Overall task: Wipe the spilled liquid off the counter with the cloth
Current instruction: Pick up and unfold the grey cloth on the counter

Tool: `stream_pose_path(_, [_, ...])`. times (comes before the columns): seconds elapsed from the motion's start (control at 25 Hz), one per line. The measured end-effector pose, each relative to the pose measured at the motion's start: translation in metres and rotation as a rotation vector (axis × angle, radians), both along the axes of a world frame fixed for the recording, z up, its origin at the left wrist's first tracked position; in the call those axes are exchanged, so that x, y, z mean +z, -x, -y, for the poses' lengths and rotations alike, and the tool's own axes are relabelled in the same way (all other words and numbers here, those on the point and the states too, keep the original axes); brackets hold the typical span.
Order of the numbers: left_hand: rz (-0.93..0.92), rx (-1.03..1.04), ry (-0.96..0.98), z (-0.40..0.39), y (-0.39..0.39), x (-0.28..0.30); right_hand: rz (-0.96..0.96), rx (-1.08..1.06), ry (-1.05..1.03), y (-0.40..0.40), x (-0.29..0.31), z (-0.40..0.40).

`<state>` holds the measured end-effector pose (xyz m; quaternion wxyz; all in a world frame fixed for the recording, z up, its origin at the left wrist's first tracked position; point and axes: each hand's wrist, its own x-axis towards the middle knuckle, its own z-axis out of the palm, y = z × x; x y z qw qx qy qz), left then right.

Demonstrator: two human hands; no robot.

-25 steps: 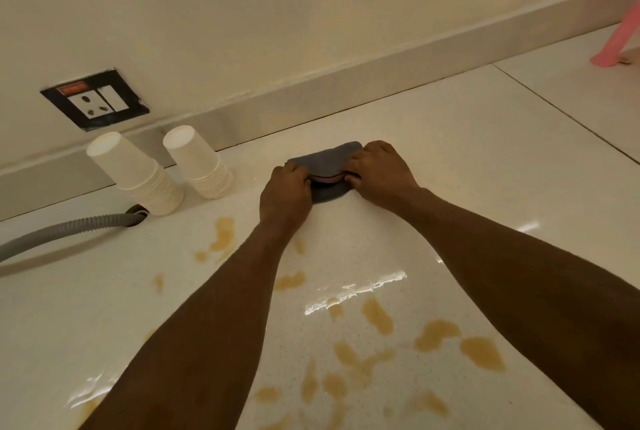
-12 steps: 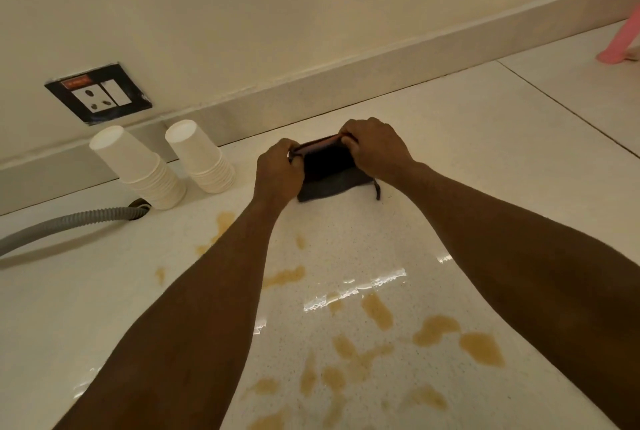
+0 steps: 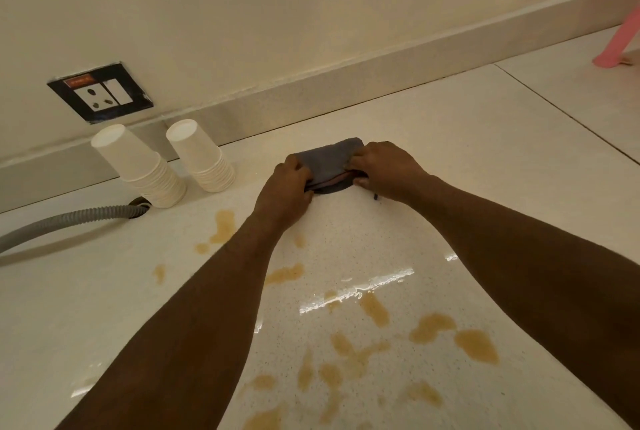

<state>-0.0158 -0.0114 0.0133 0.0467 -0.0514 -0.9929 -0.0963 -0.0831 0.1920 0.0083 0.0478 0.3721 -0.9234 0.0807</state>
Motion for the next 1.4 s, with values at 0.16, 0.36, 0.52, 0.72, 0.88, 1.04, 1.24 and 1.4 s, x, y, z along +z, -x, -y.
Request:
stream_pose_path(0.16, [-0.001, -0.018, -0.036, 0.0, 0.0, 0.002, -0.006, -0.005, 0.077, 0.0, -0.003, 0.0])
stream_pose_path(0.36, [-0.054, 0.174, -0.308, -0.003, 0.01, 0.025, 0.153, -0.113, 0.196, 0.009, 0.013, 0.001])
stream_pose_path(0.52, [-0.029, 0.158, -0.33, -0.002, 0.019, 0.054, 0.211, -0.187, 0.244, 0.011, 0.03, -0.002])
stream_pose_path(0.72, [-0.074, 0.164, -0.276, -0.003, 0.022, 0.087, 0.332, -0.117, 0.195, 0.014, 0.078, -0.005])
stream_pose_path(0.88, [-0.086, 0.116, -0.309, 0.001, 0.013, 0.115, 0.518, -0.167, 0.337, 0.008, 0.11, -0.007])
stream_pose_path(1.04, [-0.095, 0.114, -0.311, -0.002, 0.005, 0.138, 0.514, -0.193, 0.428, -0.004, 0.124, -0.003])
stream_pose_path(1.24, [-0.194, 0.167, -0.323, 0.006, -0.004, 0.166, 0.236, -0.149, 0.381, -0.009, 0.147, 0.006])
stream_pose_path(1.4, [-0.378, 0.186, -0.389, 0.004, -0.03, 0.158, 0.054, -0.141, 0.485, -0.027, 0.156, 0.005])
